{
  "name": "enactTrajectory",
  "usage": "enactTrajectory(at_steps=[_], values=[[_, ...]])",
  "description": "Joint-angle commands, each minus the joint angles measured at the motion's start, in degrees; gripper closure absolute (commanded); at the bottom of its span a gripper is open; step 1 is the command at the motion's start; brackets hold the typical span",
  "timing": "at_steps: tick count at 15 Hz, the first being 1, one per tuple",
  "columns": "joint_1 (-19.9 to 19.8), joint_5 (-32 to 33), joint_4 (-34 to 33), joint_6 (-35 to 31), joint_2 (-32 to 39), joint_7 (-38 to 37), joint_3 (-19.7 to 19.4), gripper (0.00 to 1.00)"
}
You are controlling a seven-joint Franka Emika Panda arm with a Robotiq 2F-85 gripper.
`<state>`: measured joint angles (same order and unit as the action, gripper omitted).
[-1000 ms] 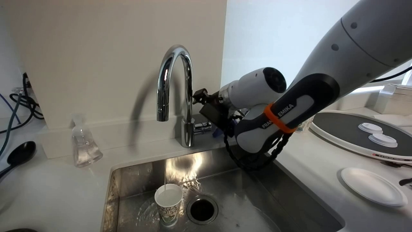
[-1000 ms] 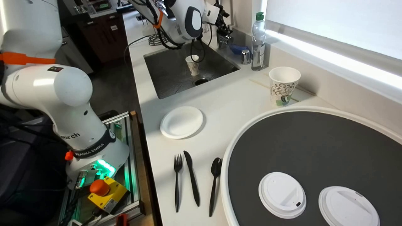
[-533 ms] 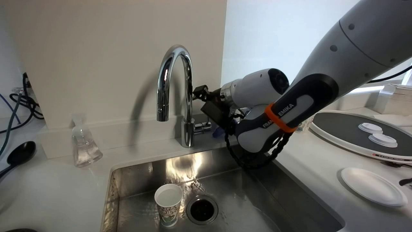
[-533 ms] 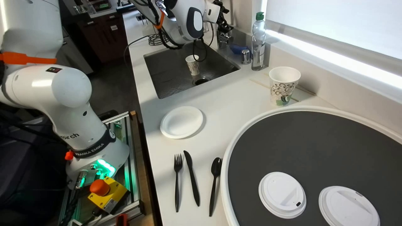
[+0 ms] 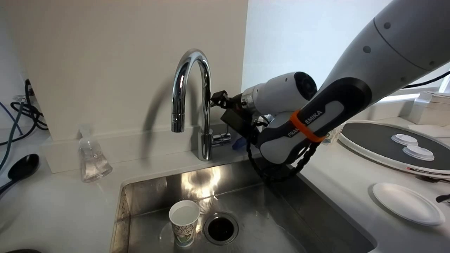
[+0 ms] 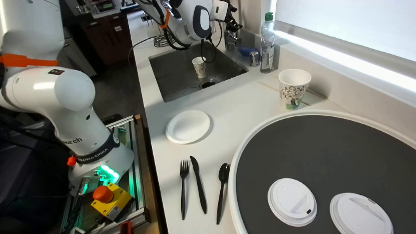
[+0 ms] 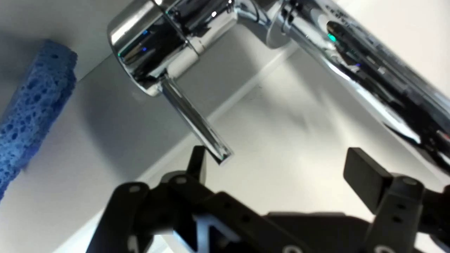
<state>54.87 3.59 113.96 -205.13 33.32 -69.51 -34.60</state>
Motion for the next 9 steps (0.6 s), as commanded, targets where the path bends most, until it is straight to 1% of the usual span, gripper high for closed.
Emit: enactTrajectory(at_steps=[1, 5, 9], values=[[4.76, -1.78, 0.91, 3.11, -1.29, 3.89, -4.84, 0.0], [10.63, -2.28, 2.17, 8.8, -2.08, 7.61, -11.92, 0.0], [16.93, -0.49, 3.93, 15.69, -3.91, 9.88, -19.31, 0.0]])
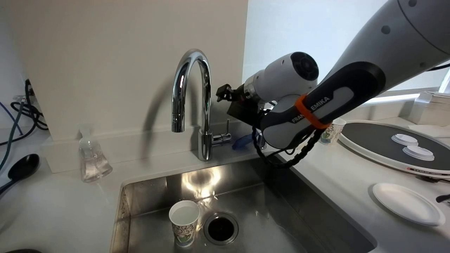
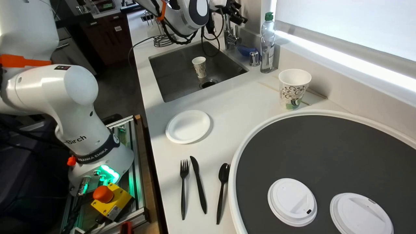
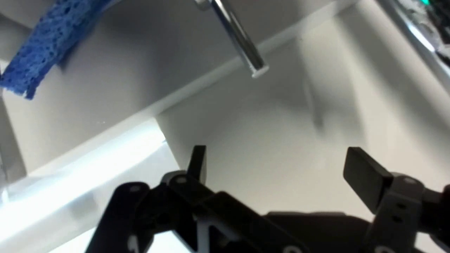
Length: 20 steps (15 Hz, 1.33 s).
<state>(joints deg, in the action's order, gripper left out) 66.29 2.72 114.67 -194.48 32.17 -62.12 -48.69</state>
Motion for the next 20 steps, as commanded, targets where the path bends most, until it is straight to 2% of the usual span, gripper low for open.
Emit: enactTrajectory(at_steps=[1, 4, 5, 9, 13, 16, 17, 18, 20], values=[[6.96, 1.26, 3.83, 7.16, -3.7, 3.34, -6.65, 0.0], [9.5, 4.3, 6.34, 13.81, -9.28, 6.67, -7.78, 0.0], [9.21, 5.86, 7.46, 16.33, -12.87, 8.88, -6.34, 0.0], [12.15, 10.08, 8.92, 30.18, -21.66, 15.52, -7.33, 0.0], [13.35, 11.32, 9.44, 42.79, -30.05, 22.78, -6.07, 0.0], [14.26, 12.92, 9.29, 49.72, -34.5, 25.69, -5.68, 0.0], [3.85, 14.21, 9.2, 51.7, -36.3, 25.75, 5.24, 0.0], [1.76, 13.09, 9.21, 53.57, -36.99, 26.86, 7.76, 0.0], [-5.98, 9.36, 10.04, 57.93, -39.21, 30.74, 16.72, 0.0]])
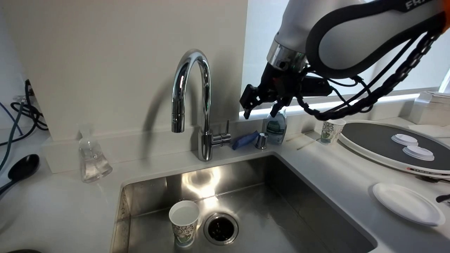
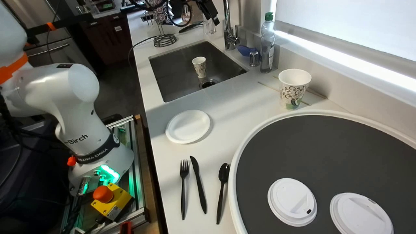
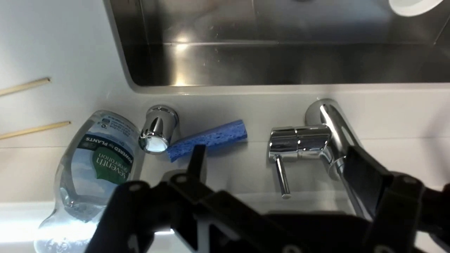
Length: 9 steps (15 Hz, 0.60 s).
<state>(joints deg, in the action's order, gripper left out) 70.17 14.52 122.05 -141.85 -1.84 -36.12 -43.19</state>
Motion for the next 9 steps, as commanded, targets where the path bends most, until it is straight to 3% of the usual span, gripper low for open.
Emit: enactTrajectory(at_steps=[1, 5, 9], values=[[-14.08, -4.1, 2.81, 7.11, -5.64, 6.11, 15.76, 0.0], [-29.97, -9.75, 3.44, 12.19, -7.1, 8.85, 32.24, 0.0], [-40.69, -16.08, 6.11, 10.35, -9.0, 9.61, 43.92, 0.0]])
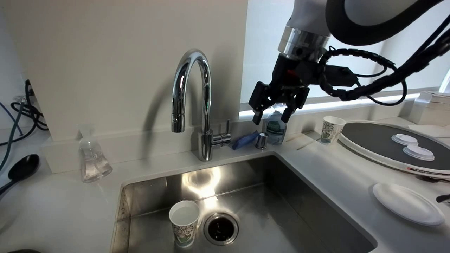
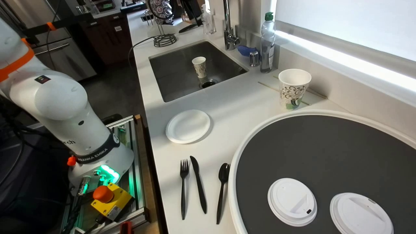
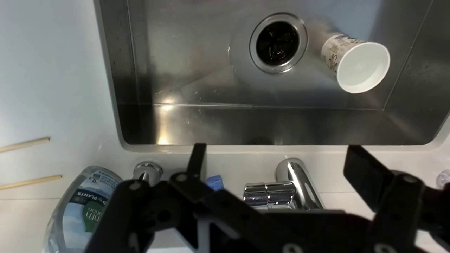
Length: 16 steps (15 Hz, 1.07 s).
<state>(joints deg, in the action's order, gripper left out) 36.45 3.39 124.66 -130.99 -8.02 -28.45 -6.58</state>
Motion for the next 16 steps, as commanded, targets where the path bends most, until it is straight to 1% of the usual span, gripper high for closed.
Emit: enactTrajectory(at_steps=[1, 3, 6, 8, 12, 13, 16], values=[[-8.99, -6.85, 4.25, -0.89, -3.31, 2.03, 9.59, 0.0], [-12.35, -10.06, 5.98, -1.42, -4.76, 1.72, 13.38, 0.0], [-15.23, -13.48, 7.88, -1.42, -6.51, 1.9, 16.84, 0.0], [-16.08, -14.71, 9.47, -2.23, -7.91, 3.22, 18.54, 0.0], [-17.2, -13.31, 11.4, -3.97, -9.6, 3.5, 21.73, 0.0], [-17.92, -13.35, 8.25, -1.28, -7.31, 2.81, 21.79, 0.0], [-18.08, -13.3, 9.35, -2.4, -8.17, 2.83, 22.74, 0.0]])
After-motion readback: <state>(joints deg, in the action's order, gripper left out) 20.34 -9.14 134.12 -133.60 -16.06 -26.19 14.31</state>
